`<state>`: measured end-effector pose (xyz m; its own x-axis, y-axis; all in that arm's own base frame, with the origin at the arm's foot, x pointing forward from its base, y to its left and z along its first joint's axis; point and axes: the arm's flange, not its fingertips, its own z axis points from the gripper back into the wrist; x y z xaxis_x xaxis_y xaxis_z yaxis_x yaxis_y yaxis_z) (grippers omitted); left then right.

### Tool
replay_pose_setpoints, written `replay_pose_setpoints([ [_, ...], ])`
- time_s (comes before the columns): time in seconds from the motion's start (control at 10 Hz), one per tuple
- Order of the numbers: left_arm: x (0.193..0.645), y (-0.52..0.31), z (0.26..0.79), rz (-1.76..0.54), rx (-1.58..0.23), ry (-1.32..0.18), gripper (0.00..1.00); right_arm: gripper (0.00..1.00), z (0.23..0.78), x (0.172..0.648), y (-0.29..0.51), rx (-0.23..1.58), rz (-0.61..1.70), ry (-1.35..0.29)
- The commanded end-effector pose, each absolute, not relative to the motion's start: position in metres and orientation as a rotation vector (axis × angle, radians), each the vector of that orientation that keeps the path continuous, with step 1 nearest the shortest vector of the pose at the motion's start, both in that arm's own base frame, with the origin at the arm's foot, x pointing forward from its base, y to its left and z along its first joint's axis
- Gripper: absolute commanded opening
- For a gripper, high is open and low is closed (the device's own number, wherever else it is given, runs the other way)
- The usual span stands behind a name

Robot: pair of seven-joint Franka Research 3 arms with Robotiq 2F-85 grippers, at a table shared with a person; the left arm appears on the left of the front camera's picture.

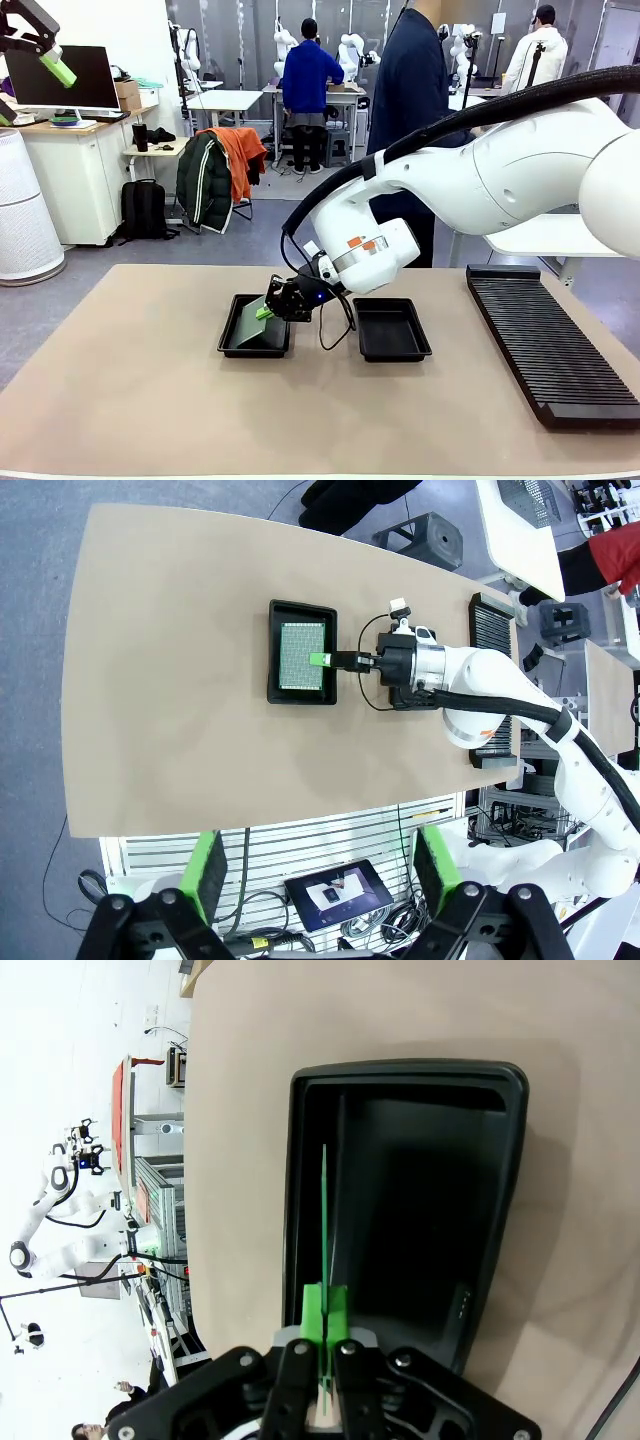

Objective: Inspect and transfer BCBs to ESD trays.
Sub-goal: Pick up the Blank PCB from the PCB Rack and place it in the left ESD tray.

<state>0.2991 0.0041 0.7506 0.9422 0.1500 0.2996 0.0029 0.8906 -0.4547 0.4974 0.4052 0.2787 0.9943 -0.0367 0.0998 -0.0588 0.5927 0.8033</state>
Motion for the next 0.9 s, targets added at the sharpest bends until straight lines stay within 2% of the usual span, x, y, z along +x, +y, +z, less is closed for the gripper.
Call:
replay_pose_setpoints([
  [0.0, 0.300, 0.005, 0.750, 0.082, -0.468, -0.337, 1.00, 0.02, 0.279, 0.497, 0.405, 0.937, 0.013, -0.110],
  [0.5, 0.300, 0.005, 0.750, 0.082, -0.468, -0.337, 1.00, 0.02, 0.282, 0.507, 0.423, 0.846, -0.016, -0.095],
  [0.8, 0.300, 0.005, 0.750, 0.082, -0.468, -0.337, 1.00, 0.18, 0.282, 0.510, 0.426, 0.819, -0.039, -0.107],
])
